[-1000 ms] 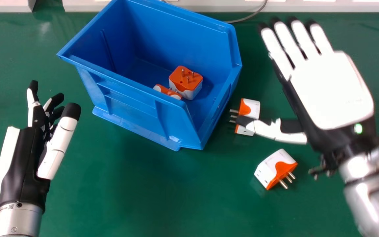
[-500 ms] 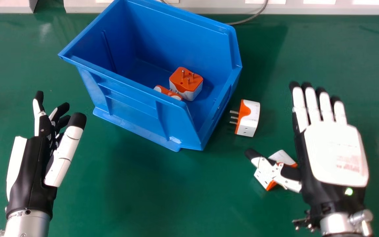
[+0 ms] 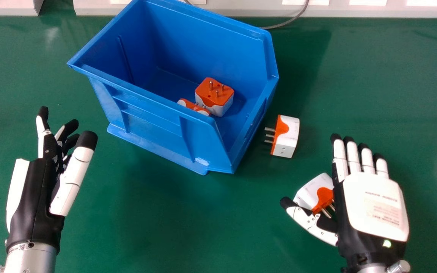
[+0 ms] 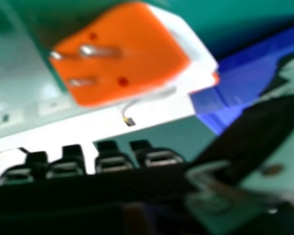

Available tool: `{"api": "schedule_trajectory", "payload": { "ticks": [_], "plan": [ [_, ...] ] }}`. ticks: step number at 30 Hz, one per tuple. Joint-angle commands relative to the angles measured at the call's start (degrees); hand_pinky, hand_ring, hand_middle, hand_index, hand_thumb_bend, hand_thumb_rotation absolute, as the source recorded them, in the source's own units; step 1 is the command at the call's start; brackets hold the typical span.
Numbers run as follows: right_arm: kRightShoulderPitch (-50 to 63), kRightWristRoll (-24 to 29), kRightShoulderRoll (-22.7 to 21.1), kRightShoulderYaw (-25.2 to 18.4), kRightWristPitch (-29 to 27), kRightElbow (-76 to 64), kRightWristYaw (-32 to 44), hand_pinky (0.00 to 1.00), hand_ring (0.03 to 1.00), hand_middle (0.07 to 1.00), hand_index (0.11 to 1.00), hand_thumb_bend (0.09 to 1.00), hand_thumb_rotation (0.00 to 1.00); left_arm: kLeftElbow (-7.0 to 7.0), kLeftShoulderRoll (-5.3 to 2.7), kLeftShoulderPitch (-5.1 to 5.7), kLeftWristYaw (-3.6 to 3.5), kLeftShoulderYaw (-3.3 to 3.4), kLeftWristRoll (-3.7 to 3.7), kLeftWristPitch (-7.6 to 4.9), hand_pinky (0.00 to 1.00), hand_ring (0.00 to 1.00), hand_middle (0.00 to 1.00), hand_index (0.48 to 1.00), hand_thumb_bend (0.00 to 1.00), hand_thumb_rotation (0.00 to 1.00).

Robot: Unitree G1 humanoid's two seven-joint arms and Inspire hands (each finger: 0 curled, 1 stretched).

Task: Pick all objects and put in blue box

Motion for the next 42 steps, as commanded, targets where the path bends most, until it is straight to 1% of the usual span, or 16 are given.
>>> {"api": "schedule_trajectory", "payload": {
  "ticks": [1,4,7,11,15,18,23,32,34,36,37,38,39,40,41,42],
  "plan": [
    [-0.99,-0.71,-0.15,0.36,0.96,0.34,0.48,0.99,1.000,1.000,1.000,0.518,0.61,-0.97,0.68,-0.02,-0.05,0.49,-0.40,-1.11,0.86,0.91,0.94,0.917,0.80,0.91],
    [-2.24,-0.24,-0.29,0.59,2.21,2.35,1.71,0.99,1.000,1.000,1.000,0.513,0.61,-0.45,0.96,-0.11,-0.28,0.70,-0.41,-1.38,0.87,0.91,0.94,0.918,0.80,0.91],
    [-2.83,0.60,-0.41,0.46,2.91,2.76,2.79,0.99,1.000,1.000,1.000,0.506,0.61,-1.20,1.03,0.20,-0.46,0.73,-0.38,-1.02,0.87,0.91,0.94,0.919,0.80,0.92],
    [-3.57,1.79,-0.46,0.15,3.54,3.18,3.89,0.99,1.000,1.000,1.000,0.501,0.61,-0.92,1.25,0.17,-0.78,0.96,-0.47,-1.02,0.87,0.91,0.94,0.920,0.81,0.92],
    [-4.83,2.67,-0.51,0.07,4.17,3.88,5.00,1.00,1.000,1.000,1.000,0.497,0.60,-1.34,1.40,0.26,-1.01,1.12,-0.56,-0.71,0.87,0.91,0.94,0.921,0.82,0.92],
    [-5.84,3.08,-0.69,0.23,4.62,4.62,5.62,0.99,0.998,1.000,1.000,0.494,0.60,-1.21,1.58,0.21,-1.06,1.23,-0.60,-0.78,0.87,0.91,0.94,0.921,0.82,0.92],
    [-7.60,3.01,-0.90,0.41,5.56,6.01,6.77,0.95,0.979,1.000,0.994,0.469,0.59,-1.81,1.73,0.37,-1.07,1.19,-0.66,-0.51,0.87,0.91,0.94,0.921,0.82,0.92],
    [-10.89,1.86,-1.02,1.64,8.46,7.45,9.58,0.82,0.882,0.928,0.889,0.456,0.60,-2.54,2.04,0.38,-1.09,1.06,-1.06,0.23,0.87,0.92,0.94,0.925,0.82,0.92],
    [-11.89,1.45,-1.35,2.08,8.76,8.32,9.77,0.77,0.836,0.878,0.843,0.456,0.60,-2.62,2.12,0.29,-1.09,1.08,-1.06,0.34,0.87,0.92,0.94,0.925,0.82,0.92],
    [-12.97,1.20,-2.00,2.43,8.50,9.30,9.51,0.69,0.742,0.777,0.740,0.446,0.59,-2.42,2.18,0.10,-1.06,1.10,-1.04,0.25,0.87,0.92,0.94,0.925,0.82,0.92],
    [-13.49,1.54,-2.12,2.40,8.35,9.71,9.36,0.58,0.611,0.657,0.653,0.451,0.50,-2.38,2.20,0.04,-1.05,1.11,-1.04,0.22,0.87,0.92,0.94,0.925,0.82,0.92],
    [-14.01,2.57,-2.02,2.02,7.97,10.10,9.29,0.40,0.415,0.482,0.566,0.474,0.33,-2.39,2.18,0.03,-1.01,1.10,-1.00,0.17,0.88,0.92,0.94,0.926,0.82,0.92],
    [-14.35,3.36,-1.93,1.77,7.73,10.35,9.24,0.31,0.336,0.430,0.535,0.485,0.23,-2.42,2.17,0.03,-0.98,1.09,-0.98,0.14,0.88,0.92,0.94,0.926,0.82,0.92],
    [-14.74,4.63,-1.76,1.30,7.16,10.76,9.15,0.25,0.287,0.411,0.517,0.495,0.15,-2.47,2.14,0.04,-0.94,1.08,-0.97,0.14,0.88,0.92,0.94,0.926,0.82,0.92],
    [-15.22,6.44,-1.63,0.66,6.08,11.57,8.97,0.23,0.270,0.405,0.511,0.499,0.12,-2.56,2.10,0.07,-0.90,1.07,-0.97,0.14,0.88,0.92,0.94,0.926,0.82,0.92],
    [-15.43,8.27,-1.66,0.07,4.75,12.04,8.71,0.19,0.237,0.428,0.502,0.507,0.08,-2.65,2.08,0.07,-0.88,1.08,-0.99,0.20,0.88,0.92,0.94,0.926,0.82,0.92]
  ]
}}
